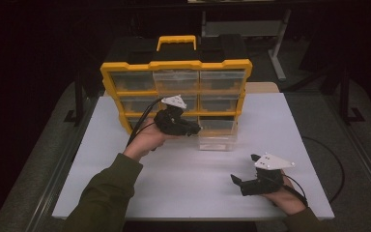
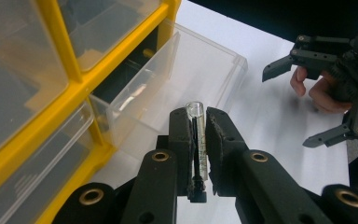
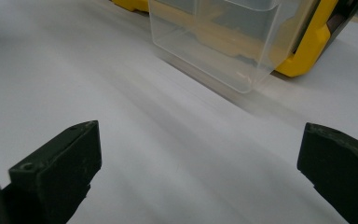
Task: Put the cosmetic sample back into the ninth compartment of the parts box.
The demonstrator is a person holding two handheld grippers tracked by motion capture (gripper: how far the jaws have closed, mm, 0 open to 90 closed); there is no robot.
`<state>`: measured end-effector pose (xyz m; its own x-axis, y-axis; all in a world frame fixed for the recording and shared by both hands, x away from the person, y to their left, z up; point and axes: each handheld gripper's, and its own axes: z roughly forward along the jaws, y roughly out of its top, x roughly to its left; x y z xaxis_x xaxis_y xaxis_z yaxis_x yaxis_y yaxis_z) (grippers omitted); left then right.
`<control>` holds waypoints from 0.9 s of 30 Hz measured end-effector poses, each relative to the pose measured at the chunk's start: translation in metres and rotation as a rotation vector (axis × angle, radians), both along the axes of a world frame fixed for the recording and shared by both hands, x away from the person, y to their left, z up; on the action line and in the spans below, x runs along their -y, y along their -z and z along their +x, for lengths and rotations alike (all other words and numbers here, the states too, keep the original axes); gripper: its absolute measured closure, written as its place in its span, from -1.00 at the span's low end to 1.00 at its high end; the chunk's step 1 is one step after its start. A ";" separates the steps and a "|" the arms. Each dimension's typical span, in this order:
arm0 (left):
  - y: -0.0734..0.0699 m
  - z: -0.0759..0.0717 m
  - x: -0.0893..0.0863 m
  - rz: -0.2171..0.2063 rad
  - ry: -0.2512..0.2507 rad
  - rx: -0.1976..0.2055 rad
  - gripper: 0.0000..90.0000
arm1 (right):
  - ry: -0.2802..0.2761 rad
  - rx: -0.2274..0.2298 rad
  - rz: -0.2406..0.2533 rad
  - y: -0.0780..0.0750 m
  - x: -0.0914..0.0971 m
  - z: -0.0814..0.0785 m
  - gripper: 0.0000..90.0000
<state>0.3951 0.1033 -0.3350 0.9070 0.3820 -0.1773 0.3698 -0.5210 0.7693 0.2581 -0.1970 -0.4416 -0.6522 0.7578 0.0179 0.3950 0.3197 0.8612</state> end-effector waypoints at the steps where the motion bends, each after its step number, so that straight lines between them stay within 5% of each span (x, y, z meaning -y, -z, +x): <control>1: 0.000 0.002 0.002 -0.001 0.009 0.009 0.79 | 0.000 0.002 0.000 0.000 0.000 0.000 -1.00; 16: 0.010 0.014 0.038 -0.012 0.011 0.015 0.79 | -0.004 -0.001 0.007 0.001 0.001 0.000 -1.00; 21: 0.016 0.016 0.046 0.030 0.019 0.038 0.79 | -0.004 -0.006 0.013 0.000 0.001 -0.001 -1.00; 27: 0.025 0.021 0.053 0.030 0.019 0.026 0.79 | -0.010 0.000 0.007 0.000 0.000 0.000 -1.00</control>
<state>0.4163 0.0503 -0.3597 0.9184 0.3693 -0.1419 0.3394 -0.5511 0.7623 0.2580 -0.1968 -0.4417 -0.6595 0.7514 0.0231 0.3918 0.3174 0.8635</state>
